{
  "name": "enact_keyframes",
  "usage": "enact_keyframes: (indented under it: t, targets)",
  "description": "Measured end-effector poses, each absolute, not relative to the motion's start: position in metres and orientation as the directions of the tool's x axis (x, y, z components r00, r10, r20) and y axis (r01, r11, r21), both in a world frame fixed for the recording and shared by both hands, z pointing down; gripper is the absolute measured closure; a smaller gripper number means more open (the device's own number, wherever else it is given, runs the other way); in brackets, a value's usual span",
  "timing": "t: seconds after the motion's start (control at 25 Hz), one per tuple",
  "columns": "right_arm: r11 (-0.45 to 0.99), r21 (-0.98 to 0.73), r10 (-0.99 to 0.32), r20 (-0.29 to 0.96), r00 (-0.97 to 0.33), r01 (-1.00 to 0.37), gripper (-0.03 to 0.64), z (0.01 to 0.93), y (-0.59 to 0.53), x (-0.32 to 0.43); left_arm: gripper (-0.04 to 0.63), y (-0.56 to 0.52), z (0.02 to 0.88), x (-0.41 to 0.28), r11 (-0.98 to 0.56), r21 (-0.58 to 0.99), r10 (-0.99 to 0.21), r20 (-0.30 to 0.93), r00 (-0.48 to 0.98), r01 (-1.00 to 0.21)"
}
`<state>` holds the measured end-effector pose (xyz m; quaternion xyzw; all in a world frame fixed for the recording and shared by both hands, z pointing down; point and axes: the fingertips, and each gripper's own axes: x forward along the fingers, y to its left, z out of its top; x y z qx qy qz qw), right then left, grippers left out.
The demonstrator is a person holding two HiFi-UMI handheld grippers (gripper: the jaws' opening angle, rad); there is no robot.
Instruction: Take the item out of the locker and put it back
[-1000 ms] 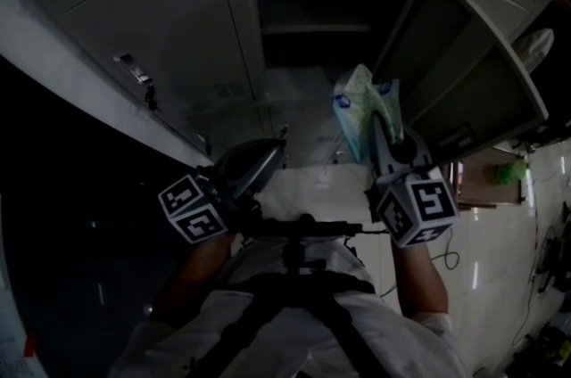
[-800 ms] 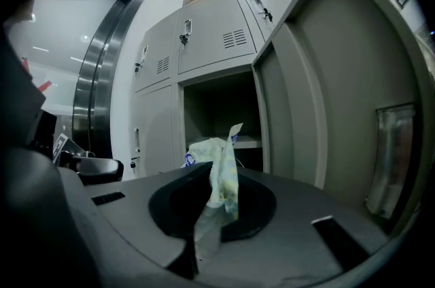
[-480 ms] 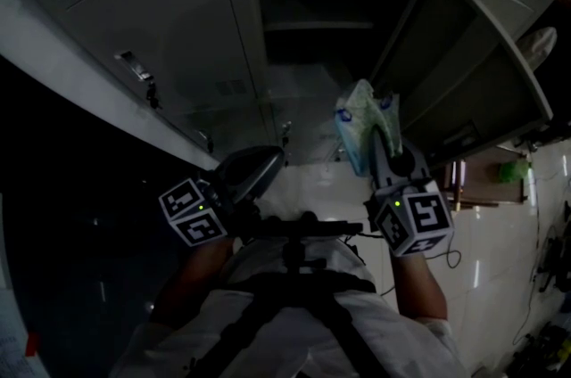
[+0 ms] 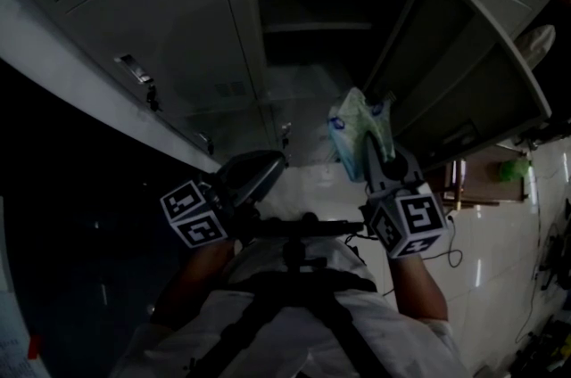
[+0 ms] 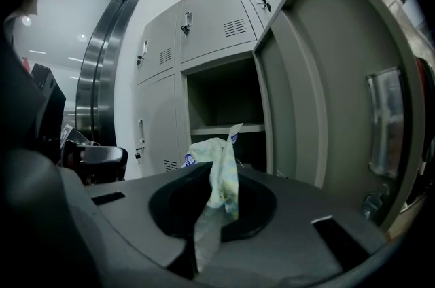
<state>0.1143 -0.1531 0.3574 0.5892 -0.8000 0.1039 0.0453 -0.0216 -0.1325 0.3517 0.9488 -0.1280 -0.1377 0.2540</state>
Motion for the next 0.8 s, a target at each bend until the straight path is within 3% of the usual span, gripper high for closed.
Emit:
enact_keyframes:
  t: [0.8]
  targets:
    - [0.291,-0.127,-0.925,0.216,-0.313,-0.948,0.617,0.3674,-0.1604,0.1118,0.595,-0.1325,0.3527,-0.0166,-0.842,0.517,-0.287,-0.194,0.938,-0.151]
